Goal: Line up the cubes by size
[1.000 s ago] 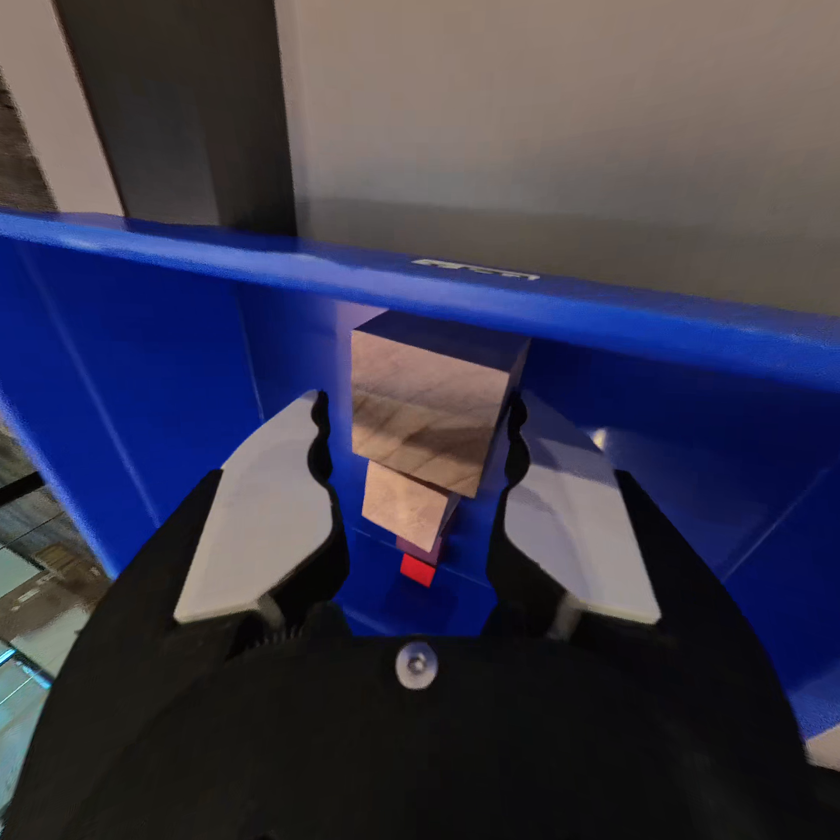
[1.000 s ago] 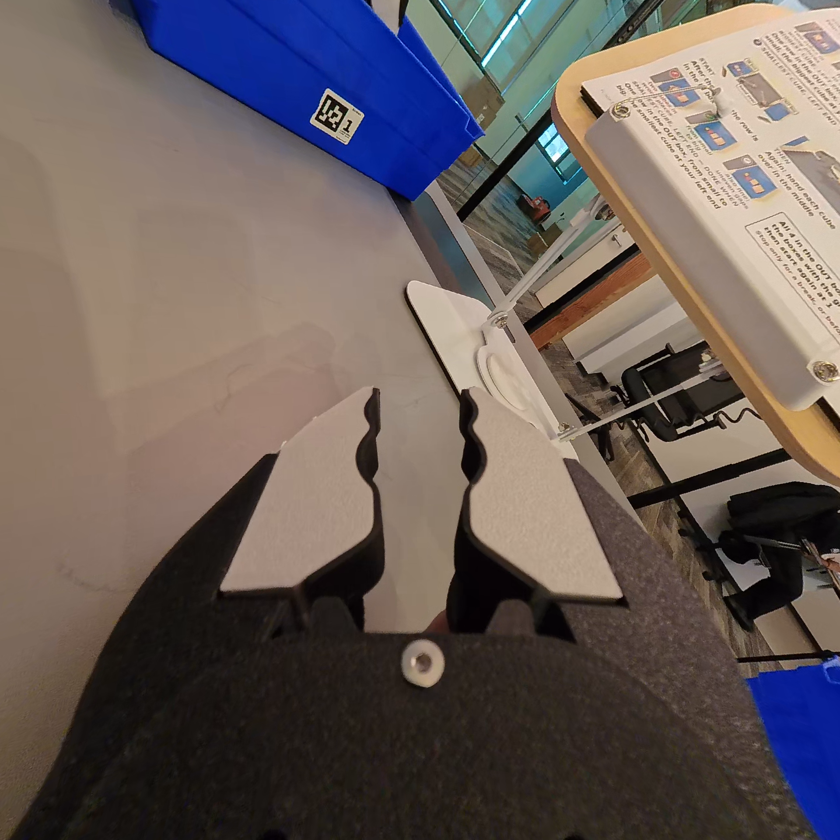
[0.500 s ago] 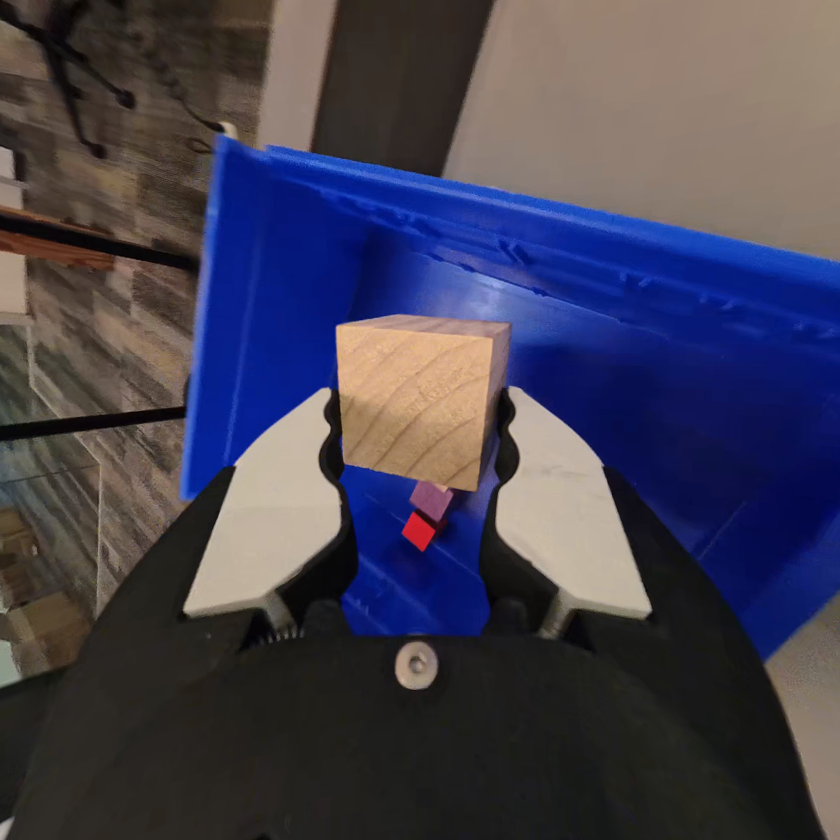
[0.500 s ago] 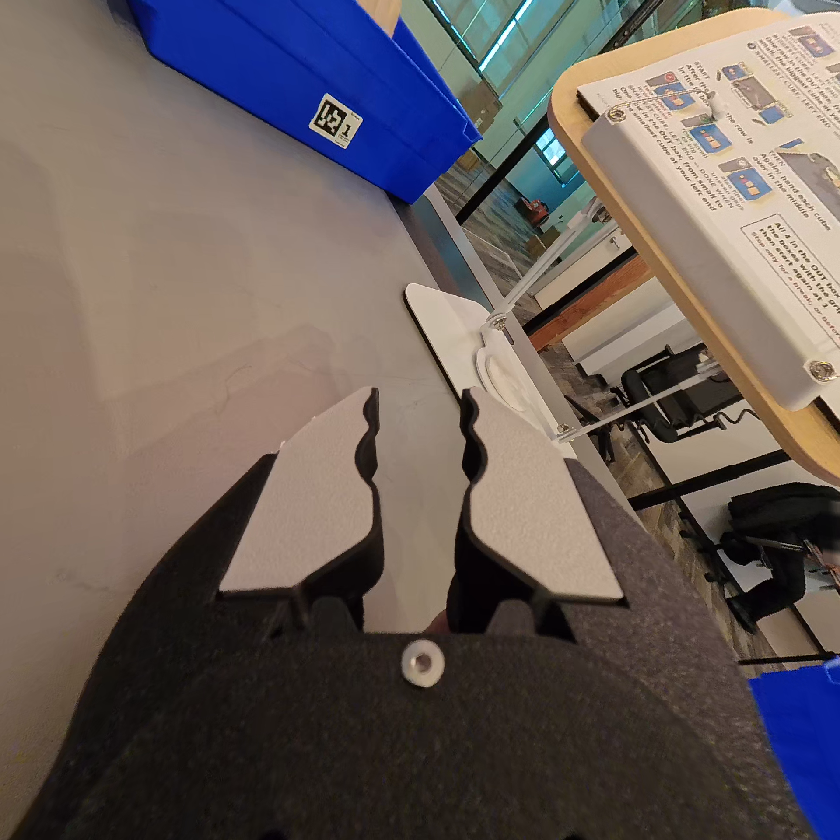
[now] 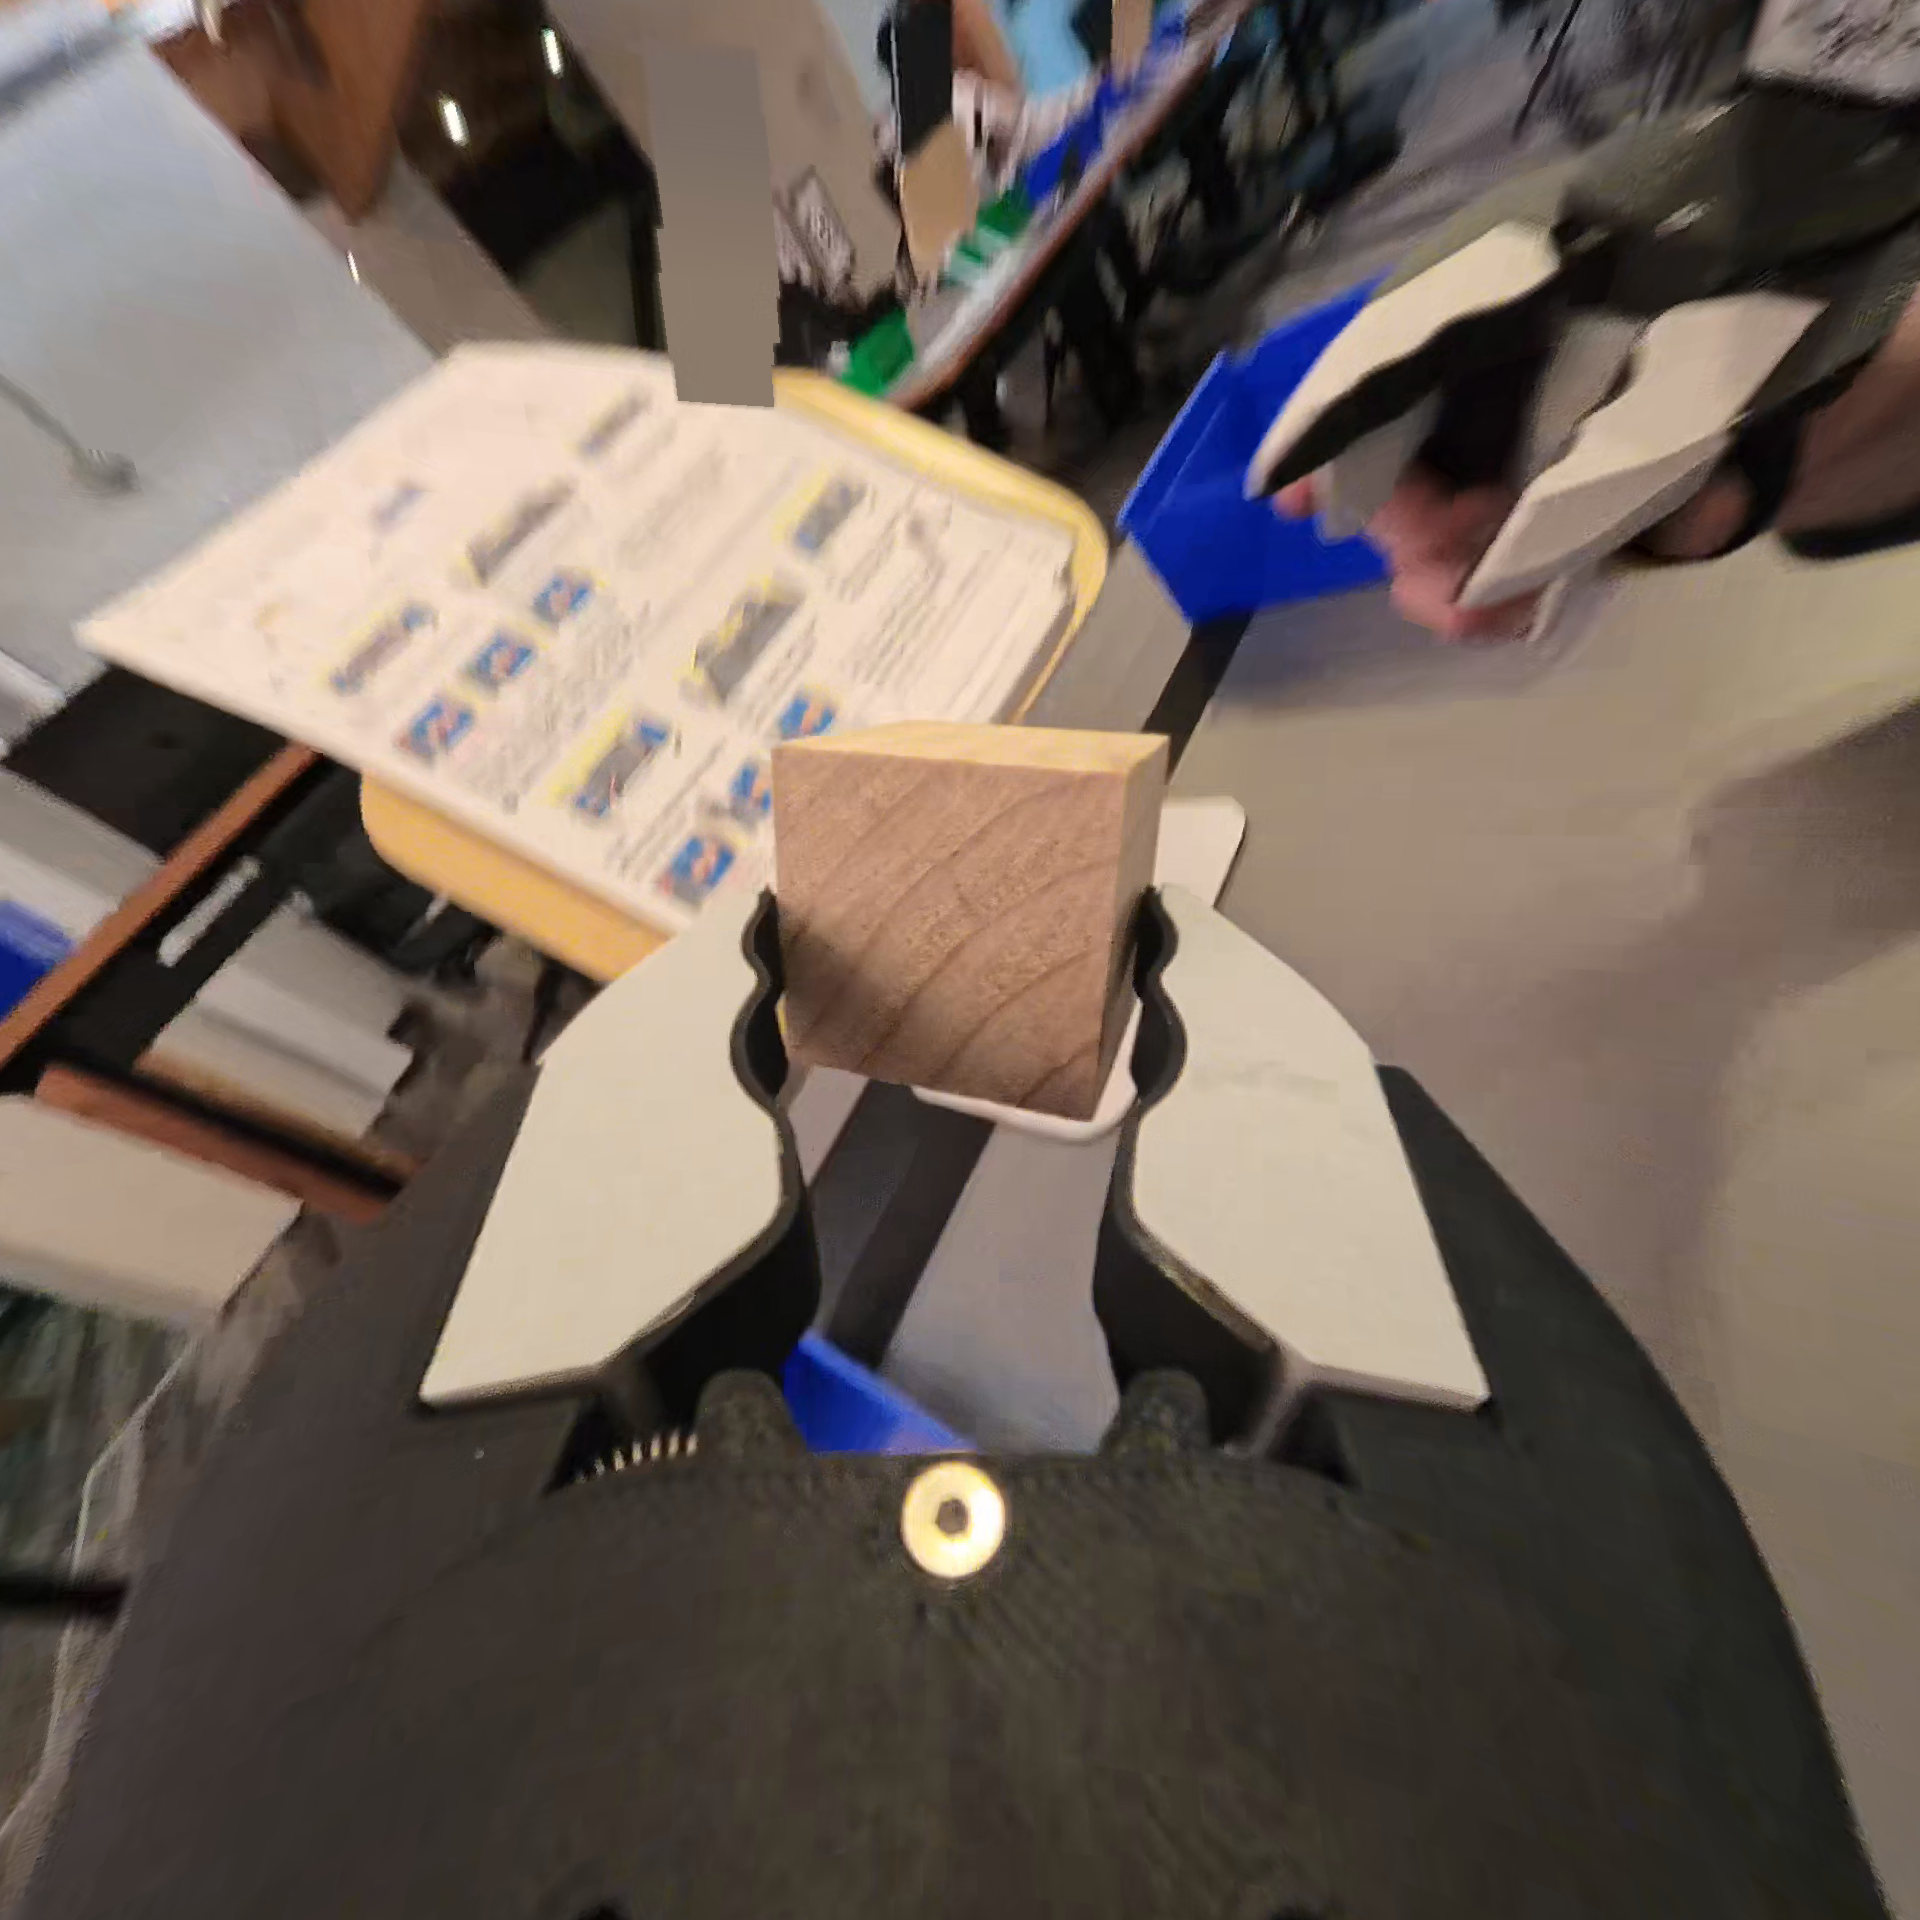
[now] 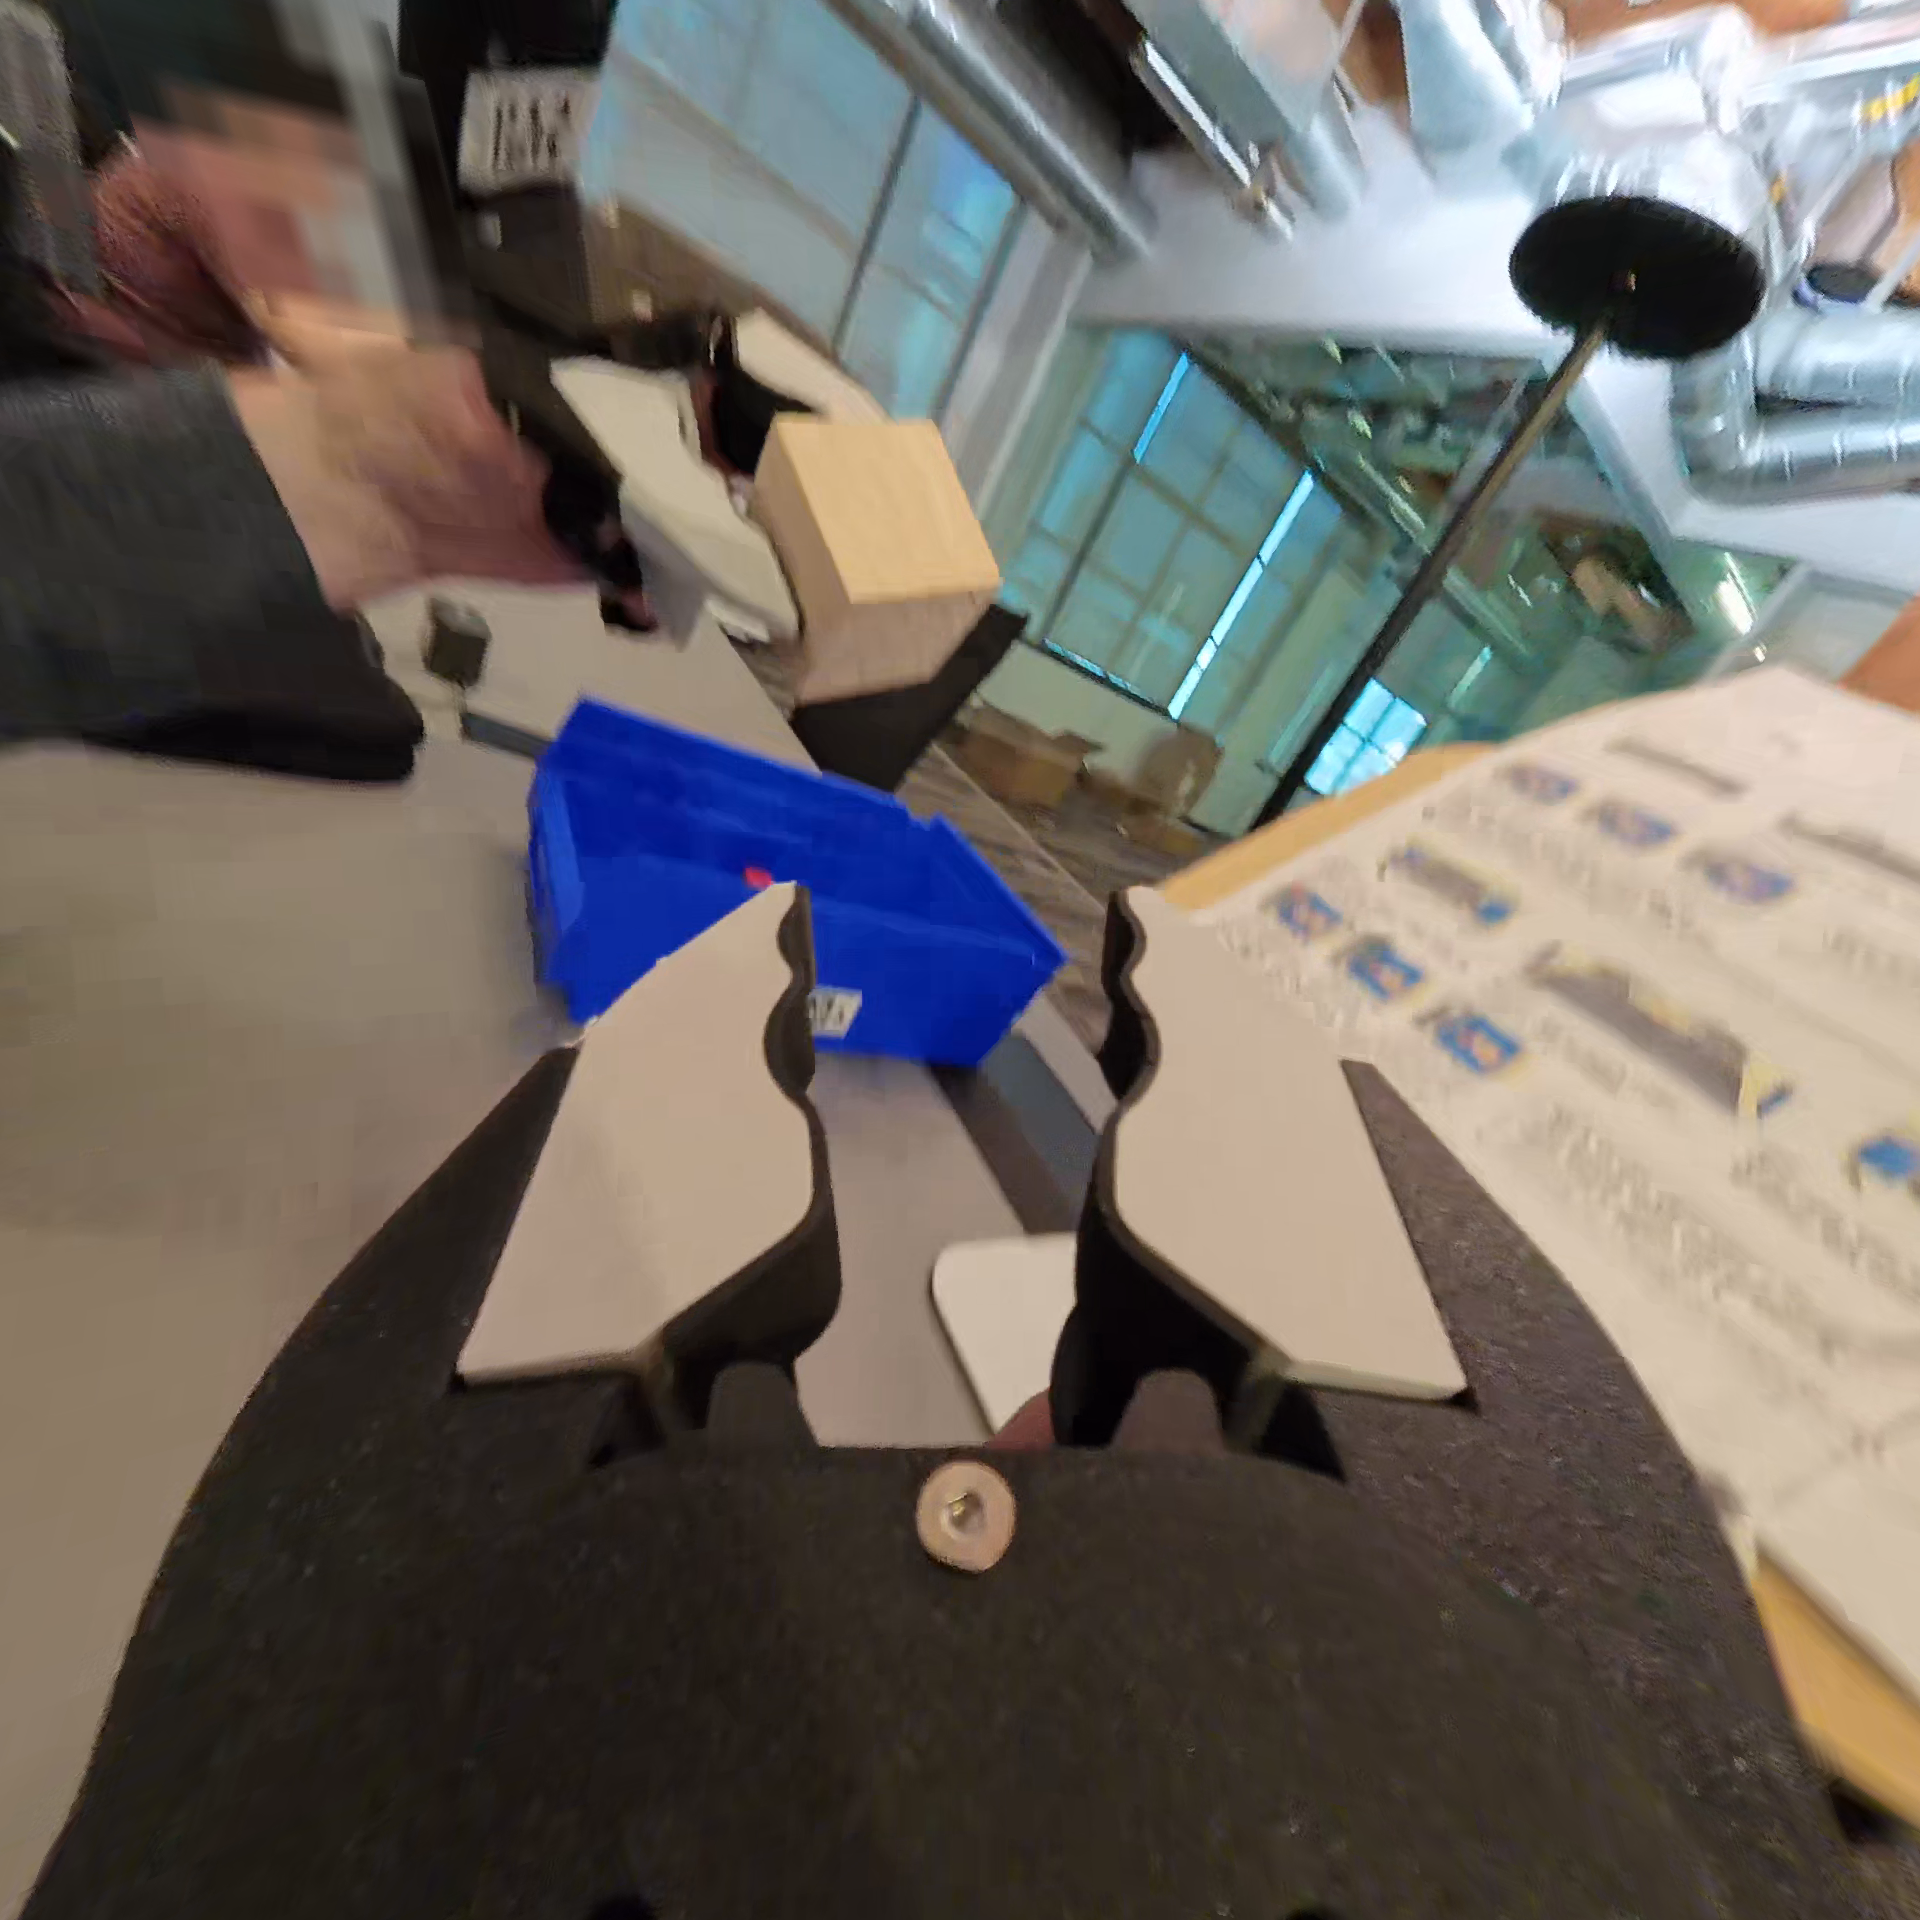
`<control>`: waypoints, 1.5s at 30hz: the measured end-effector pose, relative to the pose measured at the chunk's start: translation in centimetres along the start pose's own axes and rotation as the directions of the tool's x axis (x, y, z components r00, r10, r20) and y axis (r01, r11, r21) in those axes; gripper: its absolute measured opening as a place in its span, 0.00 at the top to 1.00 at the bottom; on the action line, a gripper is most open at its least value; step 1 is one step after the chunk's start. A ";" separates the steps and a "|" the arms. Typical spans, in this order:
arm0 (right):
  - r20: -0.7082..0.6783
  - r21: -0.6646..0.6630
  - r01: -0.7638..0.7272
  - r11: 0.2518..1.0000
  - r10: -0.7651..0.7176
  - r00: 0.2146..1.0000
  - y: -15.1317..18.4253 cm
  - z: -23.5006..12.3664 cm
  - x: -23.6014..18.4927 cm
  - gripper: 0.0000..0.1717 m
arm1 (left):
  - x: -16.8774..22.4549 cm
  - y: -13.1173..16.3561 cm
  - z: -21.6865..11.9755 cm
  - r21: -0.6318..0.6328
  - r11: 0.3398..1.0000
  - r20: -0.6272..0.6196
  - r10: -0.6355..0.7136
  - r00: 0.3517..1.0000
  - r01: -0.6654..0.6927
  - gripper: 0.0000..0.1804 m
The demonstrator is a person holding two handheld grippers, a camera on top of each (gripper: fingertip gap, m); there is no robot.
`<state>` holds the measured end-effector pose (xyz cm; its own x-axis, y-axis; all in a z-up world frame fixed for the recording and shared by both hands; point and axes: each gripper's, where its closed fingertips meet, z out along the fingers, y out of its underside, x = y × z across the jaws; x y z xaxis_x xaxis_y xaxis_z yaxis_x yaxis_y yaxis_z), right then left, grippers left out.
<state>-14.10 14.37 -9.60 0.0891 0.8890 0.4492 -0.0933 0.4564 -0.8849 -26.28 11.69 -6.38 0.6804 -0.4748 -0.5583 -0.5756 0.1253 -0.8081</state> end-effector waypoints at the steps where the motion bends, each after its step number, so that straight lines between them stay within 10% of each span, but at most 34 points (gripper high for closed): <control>1: 0.017 0.036 -0.006 0.999 0.005 1.000 -1.7 0.5 0.5 0.67 | 0.6 -1.4 0.4 0.044 0.999 -0.011 0.006 1.000 -0.006 0.64; 8: 0.139 0.219 -0.017 0.976 -0.014 0.990 -7.7 0.9 0.5 0.63 | 4.2 -7.9 2.8 0.290 0.957 -0.156 0.032 0.987 0.015 0.64; 45: 0.100 0.245 -0.010 0.969 -0.015 0.995 -9.3 -0.4 1.4 0.67 | 5.3 -9.4 4.2 0.320 0.944 -0.202 -0.014 0.979 0.080 0.66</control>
<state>-12.72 11.37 -0.75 -0.0092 0.8812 0.4727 -0.3344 0.4428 -0.8319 -15.39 11.63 -2.52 0.5829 -0.6428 -0.4971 -0.3442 0.3588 -0.8676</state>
